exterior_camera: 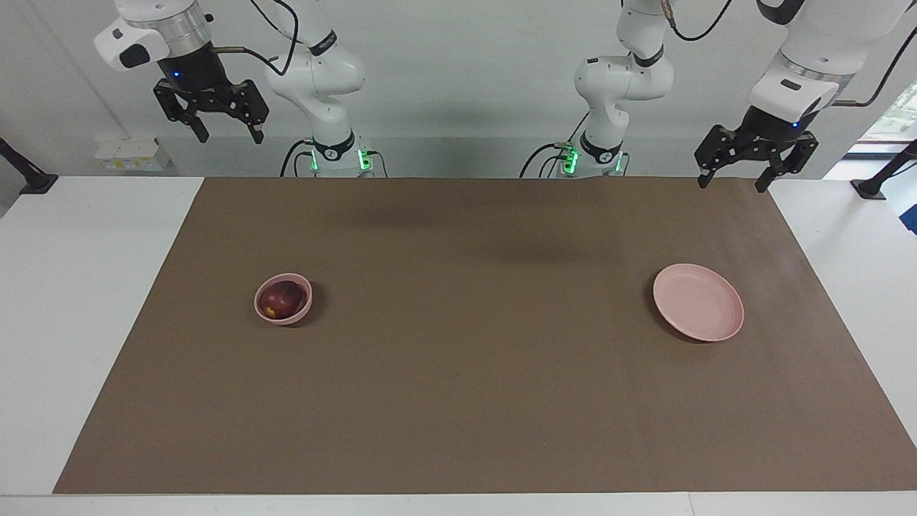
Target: Move apple from plate to bowl
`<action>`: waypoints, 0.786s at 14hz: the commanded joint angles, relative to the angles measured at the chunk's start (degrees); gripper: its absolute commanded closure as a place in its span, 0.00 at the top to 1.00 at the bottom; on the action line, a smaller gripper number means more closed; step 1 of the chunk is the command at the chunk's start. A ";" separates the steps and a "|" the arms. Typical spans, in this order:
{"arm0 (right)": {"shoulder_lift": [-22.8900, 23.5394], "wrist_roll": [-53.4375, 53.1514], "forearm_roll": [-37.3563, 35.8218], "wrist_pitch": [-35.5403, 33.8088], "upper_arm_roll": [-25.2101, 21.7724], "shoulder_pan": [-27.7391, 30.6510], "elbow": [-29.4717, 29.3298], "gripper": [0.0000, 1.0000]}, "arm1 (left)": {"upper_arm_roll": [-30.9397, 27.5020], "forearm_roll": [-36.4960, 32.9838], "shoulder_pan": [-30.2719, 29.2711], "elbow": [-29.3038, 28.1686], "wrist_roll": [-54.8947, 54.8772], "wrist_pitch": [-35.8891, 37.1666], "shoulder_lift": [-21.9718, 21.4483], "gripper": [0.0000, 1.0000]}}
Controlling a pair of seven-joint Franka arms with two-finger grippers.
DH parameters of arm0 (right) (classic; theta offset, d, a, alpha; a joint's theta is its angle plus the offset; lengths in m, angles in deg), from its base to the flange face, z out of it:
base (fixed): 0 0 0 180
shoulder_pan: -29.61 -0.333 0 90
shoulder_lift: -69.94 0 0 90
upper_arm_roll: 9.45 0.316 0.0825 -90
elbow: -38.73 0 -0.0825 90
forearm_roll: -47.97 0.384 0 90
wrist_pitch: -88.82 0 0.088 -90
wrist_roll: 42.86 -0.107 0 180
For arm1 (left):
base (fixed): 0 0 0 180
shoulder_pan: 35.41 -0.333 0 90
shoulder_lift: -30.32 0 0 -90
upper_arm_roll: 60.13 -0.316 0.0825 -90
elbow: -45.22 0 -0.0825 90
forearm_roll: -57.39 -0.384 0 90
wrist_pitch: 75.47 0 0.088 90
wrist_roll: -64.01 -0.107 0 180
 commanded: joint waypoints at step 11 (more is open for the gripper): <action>-0.46 1.51 -0.50 1.66 0.20 1.24 1.34 1.00 | 0.17 -1.72 -0.79 0.21 -0.14 9.19 -2.26 1.00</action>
